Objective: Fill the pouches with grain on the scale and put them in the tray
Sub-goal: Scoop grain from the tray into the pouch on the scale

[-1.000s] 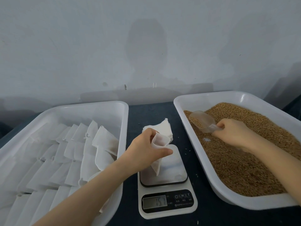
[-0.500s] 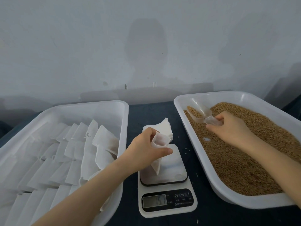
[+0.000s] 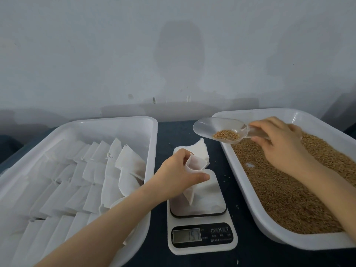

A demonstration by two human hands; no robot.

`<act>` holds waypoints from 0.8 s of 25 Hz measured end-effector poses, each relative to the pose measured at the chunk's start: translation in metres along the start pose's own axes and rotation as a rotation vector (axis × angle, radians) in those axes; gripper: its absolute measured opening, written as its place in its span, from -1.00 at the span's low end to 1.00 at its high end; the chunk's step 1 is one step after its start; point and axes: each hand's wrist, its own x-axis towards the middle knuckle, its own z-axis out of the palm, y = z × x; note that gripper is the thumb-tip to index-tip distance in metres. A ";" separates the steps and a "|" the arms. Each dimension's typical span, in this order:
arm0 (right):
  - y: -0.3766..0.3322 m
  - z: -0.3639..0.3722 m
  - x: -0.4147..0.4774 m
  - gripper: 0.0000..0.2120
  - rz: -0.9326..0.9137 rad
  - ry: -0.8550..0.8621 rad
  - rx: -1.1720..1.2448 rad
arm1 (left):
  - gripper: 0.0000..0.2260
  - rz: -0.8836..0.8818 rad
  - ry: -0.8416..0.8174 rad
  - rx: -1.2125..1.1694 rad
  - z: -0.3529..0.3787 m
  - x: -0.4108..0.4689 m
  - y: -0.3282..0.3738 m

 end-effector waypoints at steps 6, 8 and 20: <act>0.000 -0.011 0.000 -0.65 -0.188 0.146 0.033 | -0.56 0.002 -0.008 -0.018 0.000 0.001 -0.001; 0.003 -0.012 -0.001 -0.68 -0.237 0.165 0.006 | -0.55 0.004 -0.009 -0.019 0.000 0.002 -0.001; 0.003 -0.010 0.004 -0.73 -0.414 0.245 -0.086 | -0.57 0.020 0.001 -0.065 0.001 0.003 -0.002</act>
